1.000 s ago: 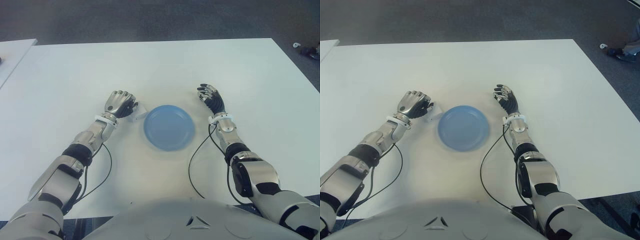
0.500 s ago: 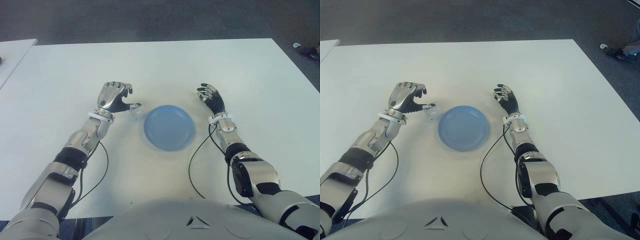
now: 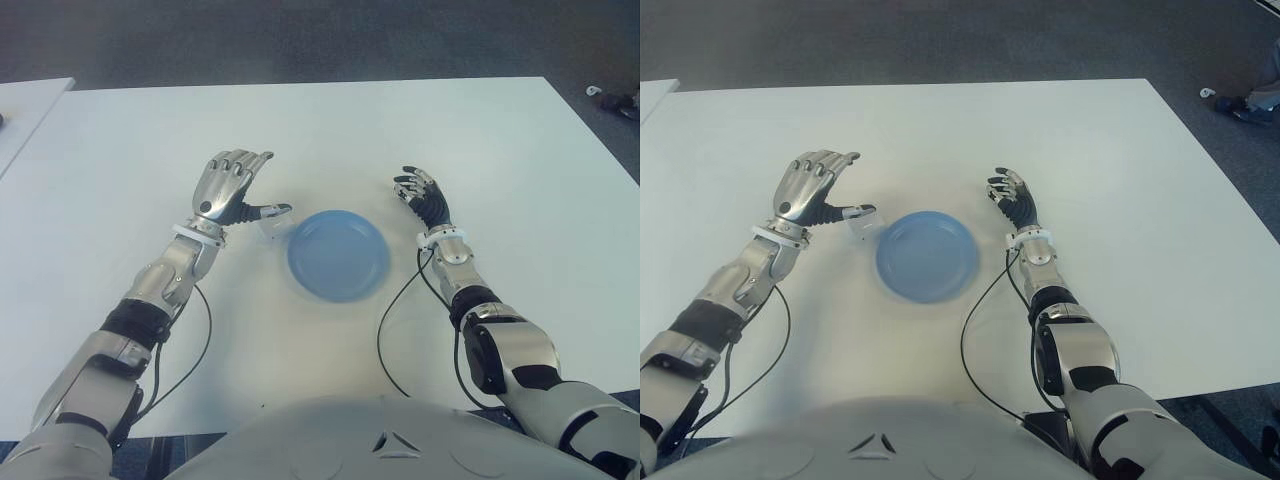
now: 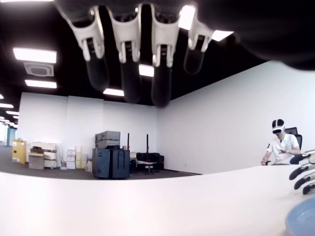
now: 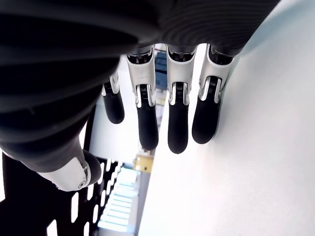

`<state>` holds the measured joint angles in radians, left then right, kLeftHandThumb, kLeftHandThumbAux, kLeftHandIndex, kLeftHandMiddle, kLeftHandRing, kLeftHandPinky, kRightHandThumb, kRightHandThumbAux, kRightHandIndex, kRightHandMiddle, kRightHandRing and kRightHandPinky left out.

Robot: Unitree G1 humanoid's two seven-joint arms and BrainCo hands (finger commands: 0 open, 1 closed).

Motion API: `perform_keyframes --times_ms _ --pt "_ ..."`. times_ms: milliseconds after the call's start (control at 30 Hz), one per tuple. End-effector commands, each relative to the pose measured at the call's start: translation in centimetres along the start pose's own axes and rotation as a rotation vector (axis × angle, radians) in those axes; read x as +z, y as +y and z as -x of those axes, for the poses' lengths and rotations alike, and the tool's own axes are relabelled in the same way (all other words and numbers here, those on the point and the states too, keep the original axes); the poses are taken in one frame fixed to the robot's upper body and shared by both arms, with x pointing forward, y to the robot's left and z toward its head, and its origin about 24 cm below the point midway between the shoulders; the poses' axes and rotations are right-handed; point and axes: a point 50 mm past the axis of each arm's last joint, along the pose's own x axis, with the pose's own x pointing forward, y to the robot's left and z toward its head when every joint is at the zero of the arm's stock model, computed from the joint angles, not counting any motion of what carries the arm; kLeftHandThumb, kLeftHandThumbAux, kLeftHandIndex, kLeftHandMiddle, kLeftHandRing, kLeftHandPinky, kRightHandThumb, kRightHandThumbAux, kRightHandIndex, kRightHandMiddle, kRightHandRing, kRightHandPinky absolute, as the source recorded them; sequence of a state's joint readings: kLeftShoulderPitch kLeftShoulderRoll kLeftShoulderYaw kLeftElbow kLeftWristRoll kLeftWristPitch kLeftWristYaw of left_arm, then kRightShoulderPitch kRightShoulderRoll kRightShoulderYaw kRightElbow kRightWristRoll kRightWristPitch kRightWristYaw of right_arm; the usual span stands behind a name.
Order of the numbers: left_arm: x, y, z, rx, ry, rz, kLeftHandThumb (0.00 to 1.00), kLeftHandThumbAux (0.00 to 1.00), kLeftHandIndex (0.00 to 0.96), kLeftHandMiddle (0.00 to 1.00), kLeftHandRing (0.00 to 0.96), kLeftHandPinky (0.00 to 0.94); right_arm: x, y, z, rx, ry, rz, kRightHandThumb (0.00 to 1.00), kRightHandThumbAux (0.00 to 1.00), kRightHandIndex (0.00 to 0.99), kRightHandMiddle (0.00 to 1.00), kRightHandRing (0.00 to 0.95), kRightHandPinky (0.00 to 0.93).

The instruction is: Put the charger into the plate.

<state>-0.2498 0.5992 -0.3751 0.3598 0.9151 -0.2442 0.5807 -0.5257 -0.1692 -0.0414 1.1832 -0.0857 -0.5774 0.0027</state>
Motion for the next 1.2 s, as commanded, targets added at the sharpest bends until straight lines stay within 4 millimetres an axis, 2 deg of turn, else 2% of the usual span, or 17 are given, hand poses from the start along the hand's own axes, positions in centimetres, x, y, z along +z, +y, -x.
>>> perform_keyframes --times_ms 33,467,800,967,1200 --pt "0.2 -0.2 0.5 -0.068 0.005 -0.007 0.277 0.105 0.000 0.000 0.000 0.000 -3.9 1.1 2.3 0.039 0.196 -0.021 0.000 0.658 0.173 0.326 0.327 0.312" --pt "0.6 -0.1 0.4 -0.101 0.020 -0.002 0.272 0.118 0.000 0.000 0.000 0.000 -3.9 1.1 2.4 0.041 0.196 -0.017 0.000 0.655 0.171 0.324 0.327 0.311" --pt "0.4 -1.4 0.5 -0.261 0.025 0.045 0.247 0.117 0.000 0.000 0.000 0.000 -3.9 1.2 2.3 0.043 0.195 -0.019 0.000 0.660 0.170 0.326 0.328 0.310" --pt "-0.7 -3.3 1.4 -0.376 0.044 0.041 0.229 0.130 0.000 0.000 0.000 0.000 -3.9 1.2 2.3 0.042 0.192 -0.017 0.000 0.659 0.170 0.327 0.328 0.306" --pt "-0.8 -3.7 1.6 -0.445 0.040 0.056 0.240 0.135 0.000 0.000 0.000 0.000 -3.8 1.1 2.3 0.041 0.189 -0.020 0.000 0.658 0.172 0.330 0.331 0.311"
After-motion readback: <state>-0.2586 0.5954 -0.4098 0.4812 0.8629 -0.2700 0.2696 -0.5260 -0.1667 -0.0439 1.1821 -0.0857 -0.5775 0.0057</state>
